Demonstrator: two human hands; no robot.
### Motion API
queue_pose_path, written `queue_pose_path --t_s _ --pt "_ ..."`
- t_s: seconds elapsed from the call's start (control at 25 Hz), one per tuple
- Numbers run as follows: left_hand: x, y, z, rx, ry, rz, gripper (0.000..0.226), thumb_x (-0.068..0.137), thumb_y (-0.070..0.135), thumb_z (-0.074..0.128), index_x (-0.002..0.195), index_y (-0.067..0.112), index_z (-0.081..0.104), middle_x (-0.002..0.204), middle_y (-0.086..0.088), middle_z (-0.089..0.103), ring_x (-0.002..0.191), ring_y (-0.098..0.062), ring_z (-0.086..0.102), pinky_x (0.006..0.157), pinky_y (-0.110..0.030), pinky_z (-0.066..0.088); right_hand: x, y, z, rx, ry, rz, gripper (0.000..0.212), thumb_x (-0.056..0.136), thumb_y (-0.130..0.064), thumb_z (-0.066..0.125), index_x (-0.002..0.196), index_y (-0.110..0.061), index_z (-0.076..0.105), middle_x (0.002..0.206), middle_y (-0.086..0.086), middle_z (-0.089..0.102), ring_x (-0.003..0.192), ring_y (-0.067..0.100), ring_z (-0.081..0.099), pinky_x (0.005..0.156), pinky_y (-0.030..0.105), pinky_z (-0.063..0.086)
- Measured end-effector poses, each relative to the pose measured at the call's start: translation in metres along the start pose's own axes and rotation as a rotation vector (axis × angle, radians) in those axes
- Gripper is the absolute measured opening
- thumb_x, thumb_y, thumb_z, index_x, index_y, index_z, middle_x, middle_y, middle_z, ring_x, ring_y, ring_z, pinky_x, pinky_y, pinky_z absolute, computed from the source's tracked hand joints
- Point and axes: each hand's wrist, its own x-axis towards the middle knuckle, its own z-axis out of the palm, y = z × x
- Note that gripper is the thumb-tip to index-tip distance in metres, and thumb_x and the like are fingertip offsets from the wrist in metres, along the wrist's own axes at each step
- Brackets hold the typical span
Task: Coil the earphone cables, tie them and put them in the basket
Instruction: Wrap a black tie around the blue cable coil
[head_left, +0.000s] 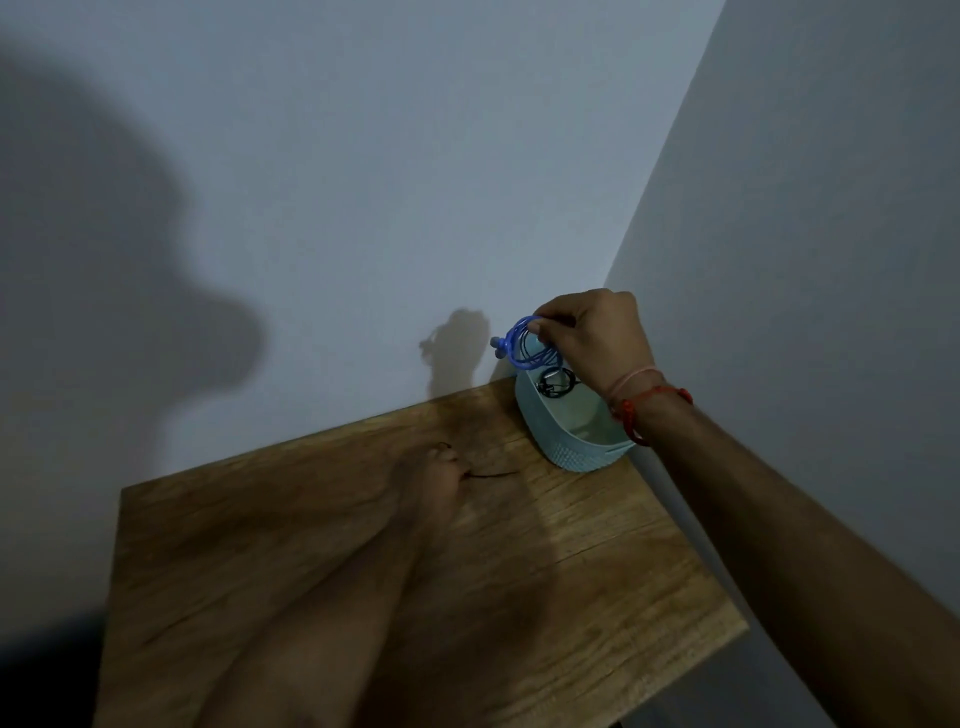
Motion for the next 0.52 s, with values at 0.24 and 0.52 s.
queue_pose_path --t_s 0.24,0.52 --pt "0.003 0.017 -0.023 -0.2 0.047 -0.328 0.013 0.102 0.025 0.057 0.1 0.022 0.069 0.103 0.002 0.069 0.093 -0.013 0.063 0.095 -0.029 0.05 0.007 -0.007 -0.023 0.137 0.117 0.121 0.011 0.088 -0.019 0.074 0.086 -0.012 0.082 0.068 0.001 0.075 0.064 0.014 0.07 0.066 0.019 0.055" --pt "-0.058 0.086 -0.241 -1.657 0.357 -0.131 0.014 0.104 0.005 0.05 0.098 0.007 0.063 0.081 -0.008 0.077 0.071 -0.017 0.071 0.065 -0.029 0.06 0.021 -0.04 -0.058 0.235 0.193 0.077 0.008 0.087 -0.017 0.075 0.089 -0.013 0.082 0.065 -0.006 0.072 0.064 0.01 0.07 0.068 0.016 0.053"
